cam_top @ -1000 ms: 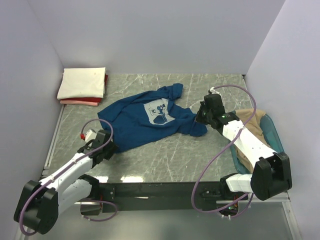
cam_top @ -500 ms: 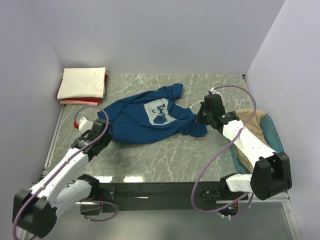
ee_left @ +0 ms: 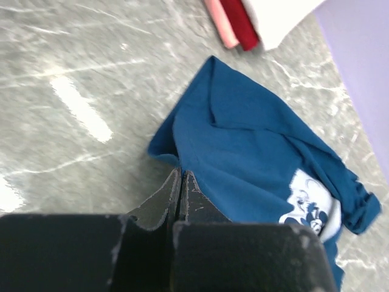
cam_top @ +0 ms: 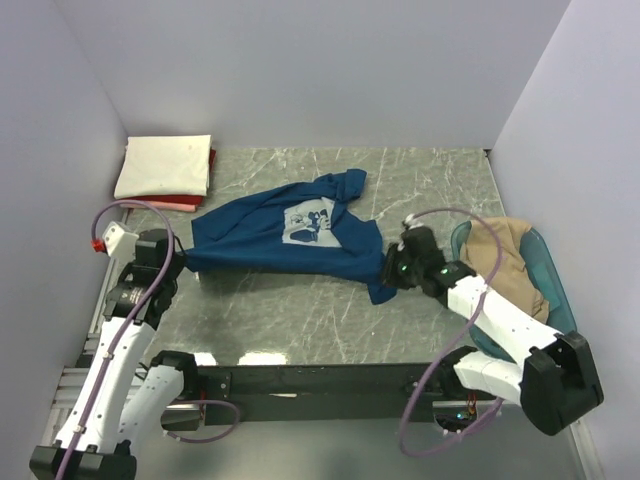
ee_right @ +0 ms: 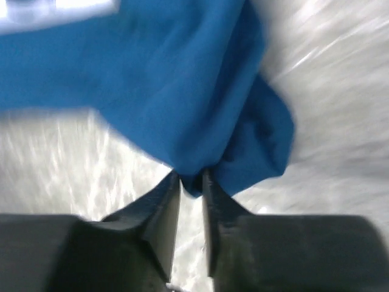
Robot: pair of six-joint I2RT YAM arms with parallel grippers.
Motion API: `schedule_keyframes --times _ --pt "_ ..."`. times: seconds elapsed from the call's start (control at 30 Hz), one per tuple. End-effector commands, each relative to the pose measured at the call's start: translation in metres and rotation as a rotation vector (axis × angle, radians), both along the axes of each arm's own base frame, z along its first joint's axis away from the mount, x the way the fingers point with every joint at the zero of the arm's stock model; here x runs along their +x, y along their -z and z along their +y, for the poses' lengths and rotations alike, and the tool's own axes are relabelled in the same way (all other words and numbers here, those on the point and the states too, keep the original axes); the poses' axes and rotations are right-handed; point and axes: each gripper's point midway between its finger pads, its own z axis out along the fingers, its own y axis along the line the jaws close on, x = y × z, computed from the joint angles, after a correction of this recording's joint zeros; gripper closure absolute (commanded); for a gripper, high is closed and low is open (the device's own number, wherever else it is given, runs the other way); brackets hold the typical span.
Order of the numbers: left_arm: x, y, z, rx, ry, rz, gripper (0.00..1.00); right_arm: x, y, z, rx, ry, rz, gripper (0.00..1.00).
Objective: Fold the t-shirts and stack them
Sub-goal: Flatten the tshirt out
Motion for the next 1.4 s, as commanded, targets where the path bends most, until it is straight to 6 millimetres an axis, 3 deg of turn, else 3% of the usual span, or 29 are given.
schedule_keyframes --times 0.0,0.13,0.2,0.43,0.7,0.9,1.0,1.03,1.1,1.23,1.37 --pt "0.003 -0.015 0.009 0.032 0.018 -0.013 0.99 -0.027 -0.006 0.048 0.086 -0.145 -0.025 0.67" --pt "0.008 -0.017 0.017 0.033 0.017 -0.014 0.99 -0.037 0.000 0.046 0.064 -0.116 -0.025 0.58" --pt "0.010 -0.016 0.019 0.035 0.023 -0.010 0.99 -0.032 0.001 0.031 0.013 -0.053 -0.051 0.51" --pt "0.016 -0.007 0.023 0.005 0.039 -0.002 0.99 -0.014 0.018 -0.003 -0.058 0.057 -0.014 0.48" --pt "0.024 -0.001 0.018 -0.021 0.081 -0.005 0.99 -0.012 0.060 -0.007 -0.093 0.084 0.079 0.49" --pt "0.028 -0.002 0.014 -0.031 0.102 -0.016 0.99 -0.008 0.064 -0.005 -0.106 0.088 0.096 0.57" --pt "0.031 -0.006 0.015 -0.026 0.107 -0.023 0.99 -0.011 0.068 -0.006 -0.111 0.082 0.114 0.72" --pt "0.032 -0.007 0.013 -0.026 0.116 -0.025 0.99 -0.012 0.068 -0.004 -0.105 0.075 0.117 0.86" --pt "0.034 -0.010 0.014 -0.024 0.119 -0.032 0.99 -0.015 0.066 -0.003 -0.095 0.067 0.119 0.98" --pt "0.039 -0.016 0.012 -0.023 0.141 -0.041 0.99 -0.035 0.052 -0.001 -0.042 0.029 0.134 1.00" --pt "0.045 -0.023 0.012 -0.021 0.155 -0.051 0.99 -0.059 -0.003 0.014 0.143 -0.030 0.047 1.00"
